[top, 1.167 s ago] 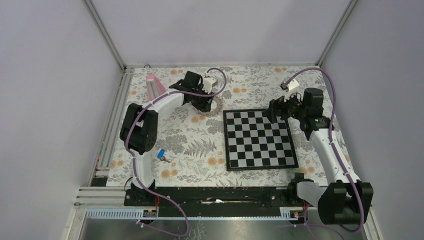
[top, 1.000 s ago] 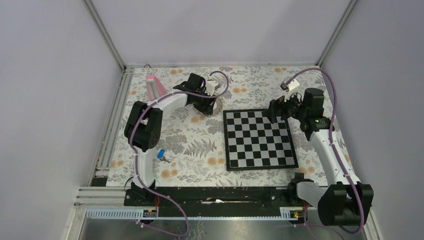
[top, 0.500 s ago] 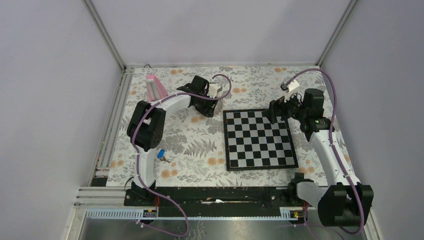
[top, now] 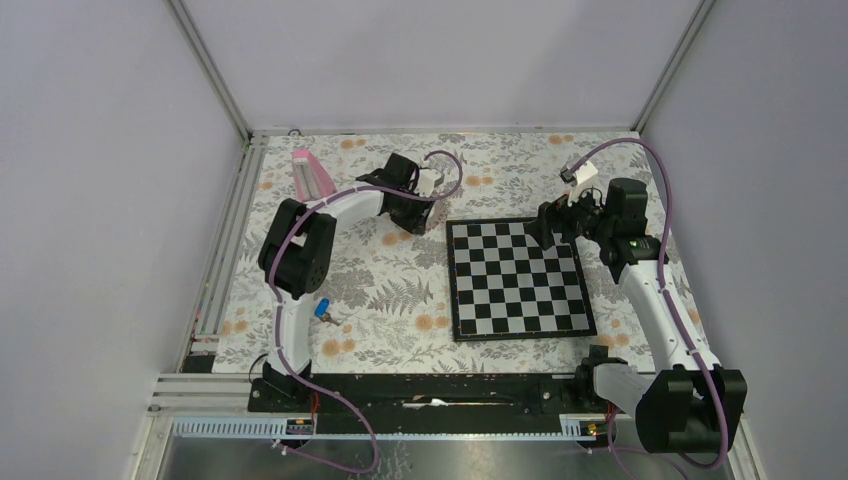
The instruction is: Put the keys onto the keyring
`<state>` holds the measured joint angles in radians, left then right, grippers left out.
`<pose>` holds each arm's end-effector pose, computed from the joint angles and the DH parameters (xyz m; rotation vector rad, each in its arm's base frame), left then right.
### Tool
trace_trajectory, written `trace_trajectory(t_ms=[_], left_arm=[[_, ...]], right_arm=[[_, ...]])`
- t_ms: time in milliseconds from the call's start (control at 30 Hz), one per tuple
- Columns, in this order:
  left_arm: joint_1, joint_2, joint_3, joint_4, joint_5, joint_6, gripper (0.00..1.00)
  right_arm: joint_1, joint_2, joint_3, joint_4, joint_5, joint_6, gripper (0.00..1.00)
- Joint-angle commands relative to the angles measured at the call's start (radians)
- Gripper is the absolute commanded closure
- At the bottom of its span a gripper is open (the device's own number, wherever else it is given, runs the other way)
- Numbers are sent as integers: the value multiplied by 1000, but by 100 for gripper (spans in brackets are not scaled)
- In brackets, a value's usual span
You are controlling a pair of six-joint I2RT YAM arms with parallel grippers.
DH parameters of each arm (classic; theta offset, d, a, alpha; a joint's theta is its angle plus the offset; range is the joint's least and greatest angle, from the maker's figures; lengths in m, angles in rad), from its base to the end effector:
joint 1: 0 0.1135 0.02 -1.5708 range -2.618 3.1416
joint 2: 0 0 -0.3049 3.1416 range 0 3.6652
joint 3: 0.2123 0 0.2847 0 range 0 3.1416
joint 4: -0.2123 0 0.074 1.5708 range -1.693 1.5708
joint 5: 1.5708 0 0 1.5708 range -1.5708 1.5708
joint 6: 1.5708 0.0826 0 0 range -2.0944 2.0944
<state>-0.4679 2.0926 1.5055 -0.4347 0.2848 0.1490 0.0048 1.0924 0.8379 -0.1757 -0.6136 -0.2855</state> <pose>0.4509 -0.2538 0.1429 0.8905 2.4486 -0.4849 0.2925 0.0490 0.3131 -0.6579 1.8273 0.4263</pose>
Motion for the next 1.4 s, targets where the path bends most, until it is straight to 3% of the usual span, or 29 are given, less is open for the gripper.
trace_trajectory(t_ms=[0, 433, 967, 1367], left_arm=[[-2, 3, 25, 27, -16, -5, 67], [-2, -78, -5, 22, -9, 30, 88], [3, -161, -54, -4, 95, 65, 90], [8, -120, -88, 15, 85, 62, 79]], right_arm=[[1, -17, 1, 12, -15, -17, 1], [1, -7, 0, 12, -14, -18, 1], [1, -16, -3, 11, -11, -26, 1], [2, -22, -6, 11, -14, -29, 1]])
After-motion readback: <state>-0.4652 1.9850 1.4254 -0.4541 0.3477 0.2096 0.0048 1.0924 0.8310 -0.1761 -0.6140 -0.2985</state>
